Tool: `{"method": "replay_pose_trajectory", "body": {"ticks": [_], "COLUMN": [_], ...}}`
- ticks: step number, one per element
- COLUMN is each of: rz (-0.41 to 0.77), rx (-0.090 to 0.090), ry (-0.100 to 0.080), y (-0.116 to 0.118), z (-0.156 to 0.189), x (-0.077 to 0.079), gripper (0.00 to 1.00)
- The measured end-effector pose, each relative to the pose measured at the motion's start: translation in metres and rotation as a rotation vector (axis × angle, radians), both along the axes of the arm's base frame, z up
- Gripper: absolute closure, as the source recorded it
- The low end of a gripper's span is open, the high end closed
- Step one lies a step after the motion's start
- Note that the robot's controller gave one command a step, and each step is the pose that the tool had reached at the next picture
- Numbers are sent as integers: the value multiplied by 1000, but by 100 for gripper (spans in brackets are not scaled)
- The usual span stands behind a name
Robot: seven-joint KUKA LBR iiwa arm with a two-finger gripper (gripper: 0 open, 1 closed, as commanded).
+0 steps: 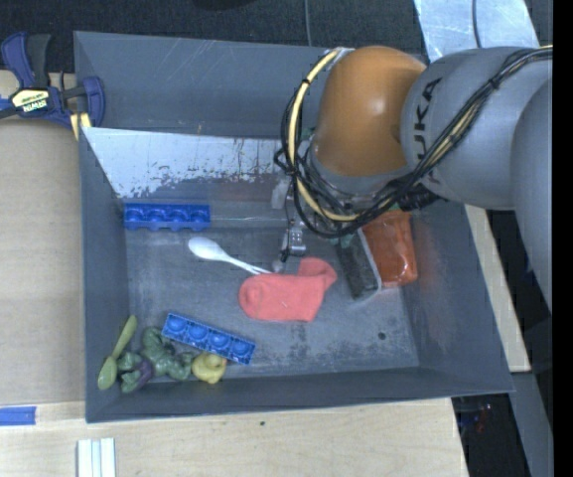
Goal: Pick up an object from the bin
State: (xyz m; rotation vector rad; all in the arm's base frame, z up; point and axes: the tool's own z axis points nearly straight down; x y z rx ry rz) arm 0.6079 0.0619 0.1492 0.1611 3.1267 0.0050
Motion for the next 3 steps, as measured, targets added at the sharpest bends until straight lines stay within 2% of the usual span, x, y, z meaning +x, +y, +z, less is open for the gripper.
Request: {"method": "replay_pose_trajectory", "body": {"ticks": [1, 2, 3], "rz": [-5, -212, 62], "rx": [-2, 0, -3], "ry": [9, 6, 1], "y": [-36, -56, -56], "z": [-34, -67, -77], "x": [-10, -38, -38], "gripper": [0, 0, 100]}}
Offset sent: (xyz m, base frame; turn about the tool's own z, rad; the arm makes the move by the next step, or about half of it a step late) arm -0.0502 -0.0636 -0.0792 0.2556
